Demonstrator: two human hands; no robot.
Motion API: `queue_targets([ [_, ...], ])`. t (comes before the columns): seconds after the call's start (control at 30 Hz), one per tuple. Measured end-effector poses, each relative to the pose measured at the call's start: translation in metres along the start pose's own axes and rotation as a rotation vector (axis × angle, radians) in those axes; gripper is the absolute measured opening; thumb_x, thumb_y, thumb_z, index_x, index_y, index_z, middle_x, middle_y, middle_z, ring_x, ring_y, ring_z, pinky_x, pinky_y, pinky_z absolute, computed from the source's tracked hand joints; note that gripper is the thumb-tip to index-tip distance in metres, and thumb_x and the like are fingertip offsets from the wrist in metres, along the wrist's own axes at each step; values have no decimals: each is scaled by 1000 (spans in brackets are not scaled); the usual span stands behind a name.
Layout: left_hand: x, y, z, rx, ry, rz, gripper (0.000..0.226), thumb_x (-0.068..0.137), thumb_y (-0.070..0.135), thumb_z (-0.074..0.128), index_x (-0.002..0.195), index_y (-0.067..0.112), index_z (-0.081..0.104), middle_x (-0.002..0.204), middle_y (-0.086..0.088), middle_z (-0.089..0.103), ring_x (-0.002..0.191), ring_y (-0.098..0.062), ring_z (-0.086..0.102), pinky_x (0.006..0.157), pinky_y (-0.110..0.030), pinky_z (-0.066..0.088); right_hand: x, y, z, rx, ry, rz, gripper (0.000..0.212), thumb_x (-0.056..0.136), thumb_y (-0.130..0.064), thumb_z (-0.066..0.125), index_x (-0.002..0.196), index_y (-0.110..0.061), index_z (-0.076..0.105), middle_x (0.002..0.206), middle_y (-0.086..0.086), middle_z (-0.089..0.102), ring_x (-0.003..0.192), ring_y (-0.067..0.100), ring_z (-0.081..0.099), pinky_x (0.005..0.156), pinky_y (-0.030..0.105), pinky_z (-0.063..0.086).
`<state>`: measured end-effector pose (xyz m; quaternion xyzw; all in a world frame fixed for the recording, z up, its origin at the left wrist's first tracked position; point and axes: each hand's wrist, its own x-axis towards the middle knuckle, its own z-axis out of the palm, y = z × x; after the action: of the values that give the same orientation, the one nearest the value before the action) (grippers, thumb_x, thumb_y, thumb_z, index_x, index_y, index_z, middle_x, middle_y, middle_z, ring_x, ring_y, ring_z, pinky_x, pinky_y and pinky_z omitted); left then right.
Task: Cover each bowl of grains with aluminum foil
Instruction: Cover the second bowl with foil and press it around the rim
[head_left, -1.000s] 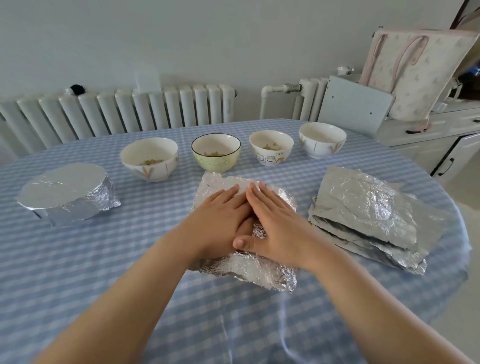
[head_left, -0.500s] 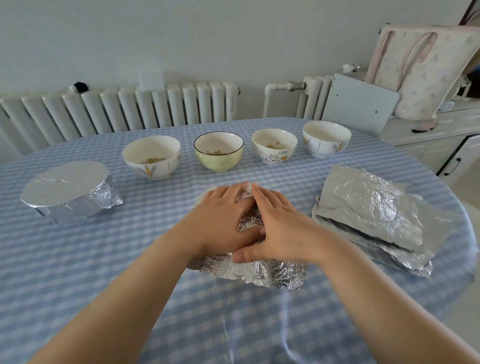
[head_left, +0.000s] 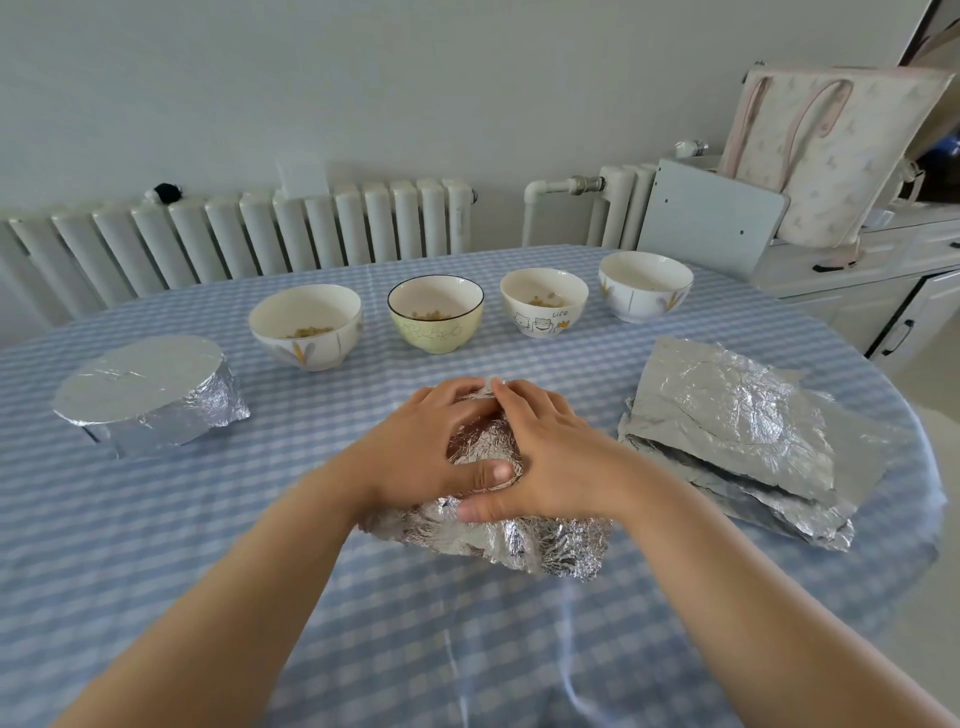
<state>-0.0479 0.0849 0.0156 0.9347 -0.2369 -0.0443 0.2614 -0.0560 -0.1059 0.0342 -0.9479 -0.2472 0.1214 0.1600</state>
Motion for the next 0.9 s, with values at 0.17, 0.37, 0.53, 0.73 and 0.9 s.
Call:
queue_targets([
  [0.17,-10,-8,13,-252,149,2,98,57,92,52,140,42,42,152,21,20,137,9,26,107,-24,30,-1,0,3,-13,22,-5,128,61,-84,60,150,-32,-16,161,-8,-9,148,16,-6,118,41,14],
  [0.37,-23,-16,16,-433,105,-29,119,45,91,63,146,43,25,153,19,18,141,0,23,113,-29,27,-2,4,9,14,98,-35,130,56,-88,59,151,-34,-11,162,-8,-2,149,15,0,119,43,17],
  [0.53,-26,-22,11,-419,-11,-94,136,36,85,74,150,40,17,151,21,23,139,1,26,115,-32,27,-2,8,12,37,136,-55,128,56,-90,56,150,-36,-12,162,-9,-3,149,13,-2,120,44,15],
  [0.73,-26,-24,11,-370,-21,-94,132,42,69,84,149,40,13,149,20,23,138,2,26,113,-25,28,-3,13,19,99,257,-115,124,56,-91,50,152,-36,-5,161,-15,-8,148,7,-13,121,49,9],
  [0.9,-27,-25,16,-393,39,-86,117,47,61,84,142,42,19,146,15,30,135,-2,34,111,-24,32,-10,24,41,292,405,-174,126,51,-97,41,153,-36,0,161,-16,-14,148,5,-9,120,43,12],
])
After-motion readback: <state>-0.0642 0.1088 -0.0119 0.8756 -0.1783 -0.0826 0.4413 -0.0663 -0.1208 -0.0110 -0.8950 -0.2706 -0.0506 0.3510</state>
